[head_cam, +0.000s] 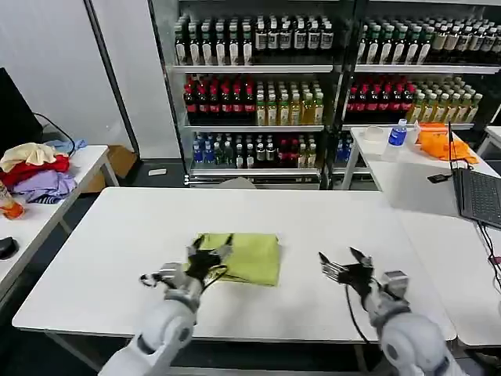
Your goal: Fold and organize the clothes.
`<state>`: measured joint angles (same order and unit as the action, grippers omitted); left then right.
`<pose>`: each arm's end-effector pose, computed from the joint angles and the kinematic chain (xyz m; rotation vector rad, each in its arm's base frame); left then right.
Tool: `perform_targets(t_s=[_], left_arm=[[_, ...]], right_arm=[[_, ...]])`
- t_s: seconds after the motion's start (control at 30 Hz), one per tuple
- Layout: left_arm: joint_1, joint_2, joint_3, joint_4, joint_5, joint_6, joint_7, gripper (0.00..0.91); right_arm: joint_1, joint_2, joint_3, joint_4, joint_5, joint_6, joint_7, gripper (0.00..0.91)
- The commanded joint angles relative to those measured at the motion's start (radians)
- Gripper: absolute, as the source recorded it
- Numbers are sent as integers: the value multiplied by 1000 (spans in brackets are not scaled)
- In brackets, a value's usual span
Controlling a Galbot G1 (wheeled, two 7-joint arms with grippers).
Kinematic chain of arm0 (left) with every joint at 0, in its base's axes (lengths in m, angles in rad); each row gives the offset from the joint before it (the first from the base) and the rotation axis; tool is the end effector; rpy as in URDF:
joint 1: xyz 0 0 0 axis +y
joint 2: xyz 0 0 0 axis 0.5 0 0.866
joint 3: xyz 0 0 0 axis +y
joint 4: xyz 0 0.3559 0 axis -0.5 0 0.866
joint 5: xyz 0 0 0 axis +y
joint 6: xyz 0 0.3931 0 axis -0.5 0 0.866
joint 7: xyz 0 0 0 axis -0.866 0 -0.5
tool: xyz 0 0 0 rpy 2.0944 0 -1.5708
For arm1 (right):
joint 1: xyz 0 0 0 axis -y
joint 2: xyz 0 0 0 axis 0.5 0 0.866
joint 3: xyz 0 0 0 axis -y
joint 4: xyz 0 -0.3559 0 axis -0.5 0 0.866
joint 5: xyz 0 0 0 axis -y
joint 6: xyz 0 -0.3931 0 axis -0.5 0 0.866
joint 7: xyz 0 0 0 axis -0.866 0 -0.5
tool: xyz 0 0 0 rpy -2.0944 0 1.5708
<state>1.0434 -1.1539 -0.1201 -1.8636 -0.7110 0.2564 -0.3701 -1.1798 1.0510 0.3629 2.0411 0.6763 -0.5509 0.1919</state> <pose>0.3472 -0.0369 -0.2802 -0.2470 -2.8522 0.3374 0.3188 -0.0396 -0.2263 0.3314 -2.7416 -0.0955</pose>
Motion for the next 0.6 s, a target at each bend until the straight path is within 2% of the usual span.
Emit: perform_targets(t_s=[0.03,0.3,0.5,0.53,0.57,0.6], left_arm=[[248,87,-271,-117,-4,-19,-5,907],[267,98,-284,-118,2,-16,8,907],[252,104,-270,-111,8,-12,13,907],[251,105,-269,-109,9,-12,13,907],[249,104,-267,-106,10,-12,13,907],[248,104,-265,-104,11,-12,14,907]], right_arm=[[390,172,-296,-307,131,-26,45,907],[447,248,-346,-444,149,-27,69,907],[471,268,-359,-533,148,-26,83,907],[471,275,-357,-538,149,-26,83,856],[470,278,-355,-540,149,-26,86,534],[469,280,-355,-543,149,-25,93,353]])
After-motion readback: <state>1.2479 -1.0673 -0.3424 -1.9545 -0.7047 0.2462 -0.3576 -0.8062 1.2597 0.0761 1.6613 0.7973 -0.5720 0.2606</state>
